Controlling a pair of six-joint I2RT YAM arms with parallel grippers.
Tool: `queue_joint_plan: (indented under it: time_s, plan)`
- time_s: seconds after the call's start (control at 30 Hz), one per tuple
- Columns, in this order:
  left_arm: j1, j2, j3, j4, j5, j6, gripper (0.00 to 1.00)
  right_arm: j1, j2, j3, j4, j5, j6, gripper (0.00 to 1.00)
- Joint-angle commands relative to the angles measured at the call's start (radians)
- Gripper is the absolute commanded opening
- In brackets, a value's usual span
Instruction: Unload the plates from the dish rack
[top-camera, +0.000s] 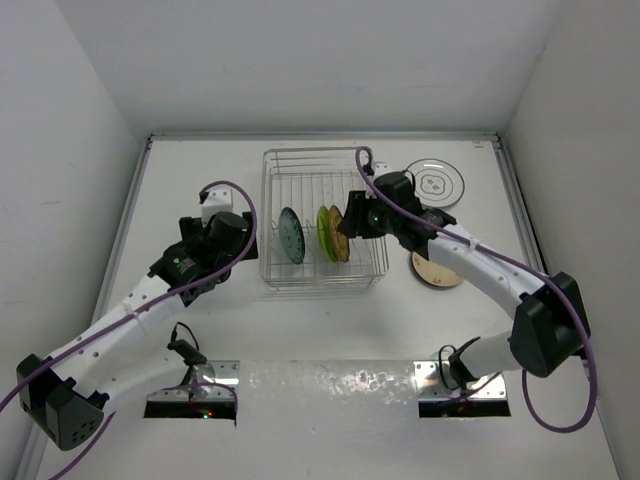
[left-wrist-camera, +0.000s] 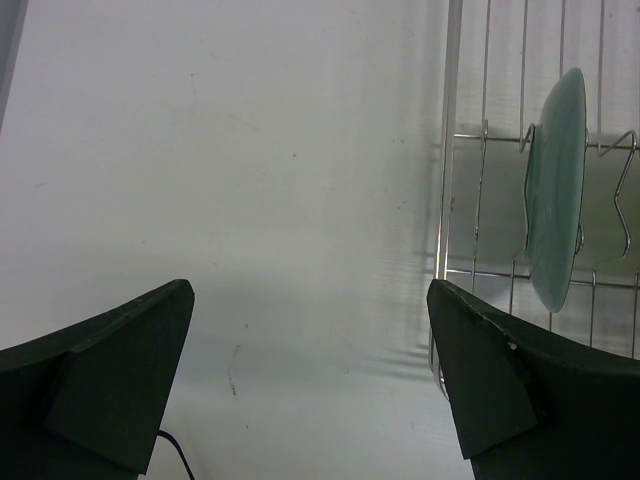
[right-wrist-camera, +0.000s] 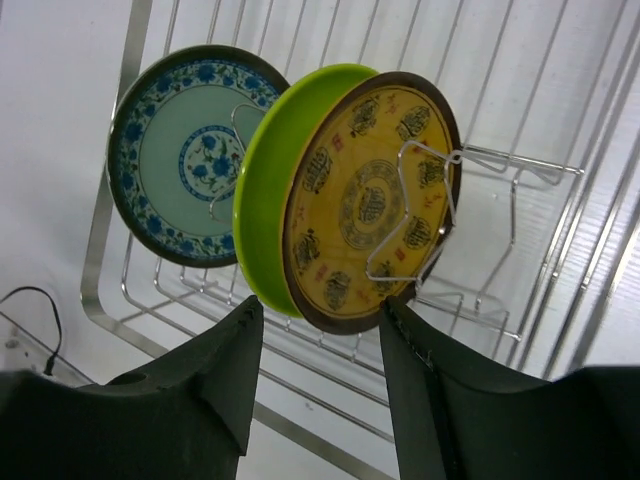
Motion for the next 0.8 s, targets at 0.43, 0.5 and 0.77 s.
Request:
queue_joint_plan:
  time_s: [0.43, 0.5, 0.77]
  plan:
    - [0.010, -0.020, 0.006, 0.025, -0.010, 0.002, 1.00, 0.071, 0.211, 0.173, 0.033, 0.124, 0.044, 0.32]
    - [0.011, -0.021, 0.006, 0.026, -0.007, 0.003, 1.00, 0.073, 0.219, 0.170, 0.042, 0.123, 0.049, 0.27]
    - [0.011, -0.029, 0.006, 0.026, -0.005, 0.003, 1.00, 0.075, 0.216, 0.167, 0.050, 0.124, 0.086, 0.16]
